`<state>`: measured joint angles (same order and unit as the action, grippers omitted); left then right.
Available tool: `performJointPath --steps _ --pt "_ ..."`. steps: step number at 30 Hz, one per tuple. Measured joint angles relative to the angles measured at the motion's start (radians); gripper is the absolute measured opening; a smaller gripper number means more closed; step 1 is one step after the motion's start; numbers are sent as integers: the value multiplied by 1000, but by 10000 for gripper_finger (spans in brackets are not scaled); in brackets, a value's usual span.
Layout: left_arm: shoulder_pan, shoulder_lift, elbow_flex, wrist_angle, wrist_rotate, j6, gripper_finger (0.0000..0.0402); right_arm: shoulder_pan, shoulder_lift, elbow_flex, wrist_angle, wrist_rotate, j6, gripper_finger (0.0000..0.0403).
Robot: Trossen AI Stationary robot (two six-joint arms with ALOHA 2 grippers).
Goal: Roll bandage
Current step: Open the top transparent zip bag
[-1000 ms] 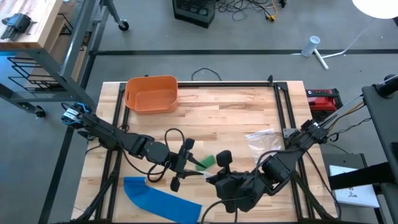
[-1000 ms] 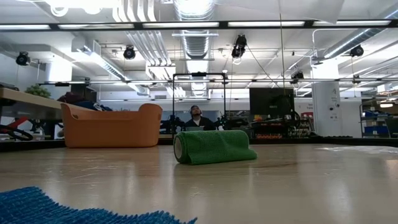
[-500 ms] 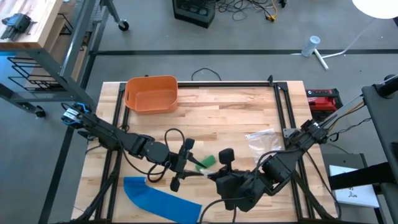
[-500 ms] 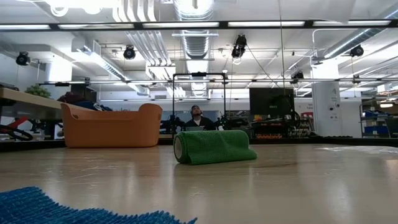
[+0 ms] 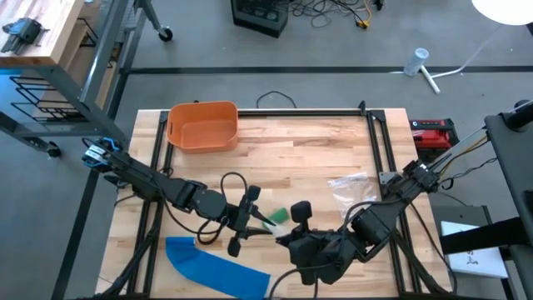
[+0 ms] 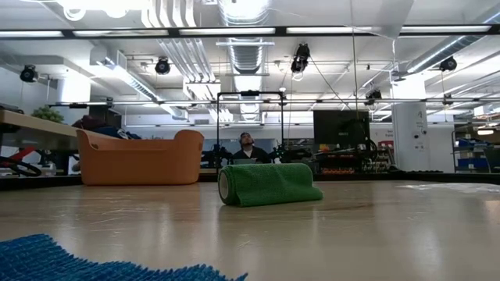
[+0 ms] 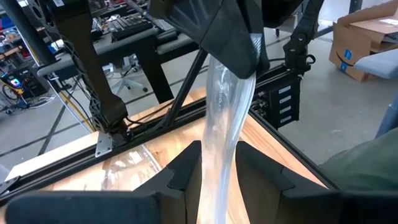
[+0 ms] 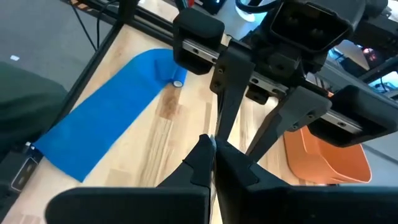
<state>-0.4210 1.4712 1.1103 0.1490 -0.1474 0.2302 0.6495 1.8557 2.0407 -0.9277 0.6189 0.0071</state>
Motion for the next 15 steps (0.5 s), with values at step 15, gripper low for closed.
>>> performJointPath --steps 15 --pt "0 0 -9 0 0 -3 111 0 0 0 -13 -2 7 2"
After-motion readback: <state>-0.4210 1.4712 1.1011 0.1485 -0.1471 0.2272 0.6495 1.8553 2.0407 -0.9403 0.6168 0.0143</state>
